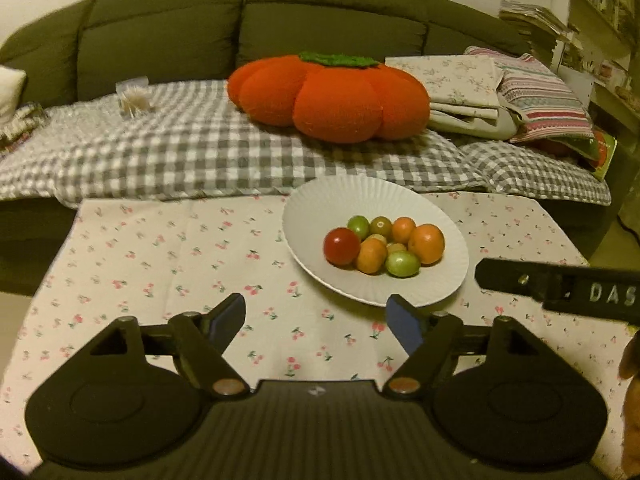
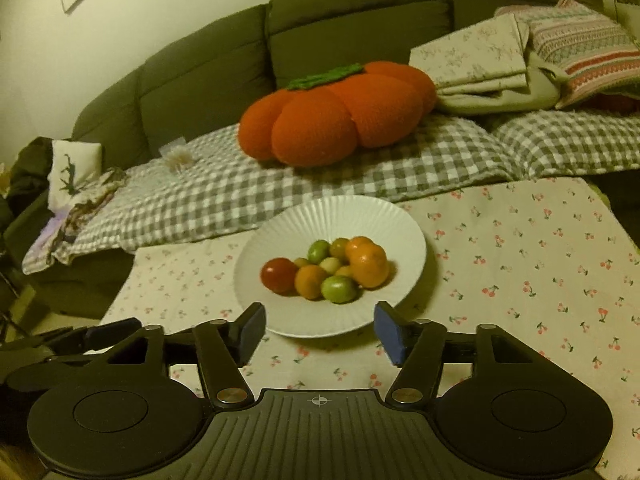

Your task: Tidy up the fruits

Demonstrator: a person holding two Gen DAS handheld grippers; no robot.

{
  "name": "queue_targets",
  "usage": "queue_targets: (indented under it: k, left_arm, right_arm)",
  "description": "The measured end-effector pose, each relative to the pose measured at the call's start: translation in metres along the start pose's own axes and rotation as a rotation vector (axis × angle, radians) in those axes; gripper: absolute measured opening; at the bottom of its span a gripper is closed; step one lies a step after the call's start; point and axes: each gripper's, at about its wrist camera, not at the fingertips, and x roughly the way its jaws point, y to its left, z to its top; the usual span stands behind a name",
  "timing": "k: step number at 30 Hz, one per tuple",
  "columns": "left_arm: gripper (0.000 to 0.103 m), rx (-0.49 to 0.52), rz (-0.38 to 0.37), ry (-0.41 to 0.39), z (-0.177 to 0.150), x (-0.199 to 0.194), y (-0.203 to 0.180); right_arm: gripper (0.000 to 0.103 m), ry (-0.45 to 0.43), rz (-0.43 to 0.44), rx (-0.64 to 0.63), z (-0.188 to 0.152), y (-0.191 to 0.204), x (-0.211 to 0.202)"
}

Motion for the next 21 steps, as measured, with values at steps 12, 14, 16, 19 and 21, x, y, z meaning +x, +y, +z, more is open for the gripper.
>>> queue_targets:
  k: [12,14,16,19,21]
  left_arm:
    - [0.093,-0.077,0.103,-0.044,-0.029,-0.065,0.019]
    - [0.096,-0.071,0.111,-0.055,-0.036,-0.075,0.019]
    - [0.097,-0.068,0.118,-0.063,-0.042,-0.083,0.019]
    - [0.098,-0.075,0.136,-0.075,-0.049,-0.092,0.023]
    - [0.101,-0.079,0.141,-0.089,-0.052,-0.096,0.026]
  right_arm:
    - [0.088,-0.057,-0.039,-0.081,-0.045,0.038,-0.051]
    - [0.093,-0.072,-0.049,-0.075,-0.051,0.042,-0.059]
    - [0.094,-0.084,-0.055,-0.083,-0.057,0.046,-0.064]
    - [0.096,-0.093,-0.08,-0.103,-0.064,0.05,-0.069]
    - [0.098,-0.103,-0.093,-0.107,-0.068,0.05,-0.072]
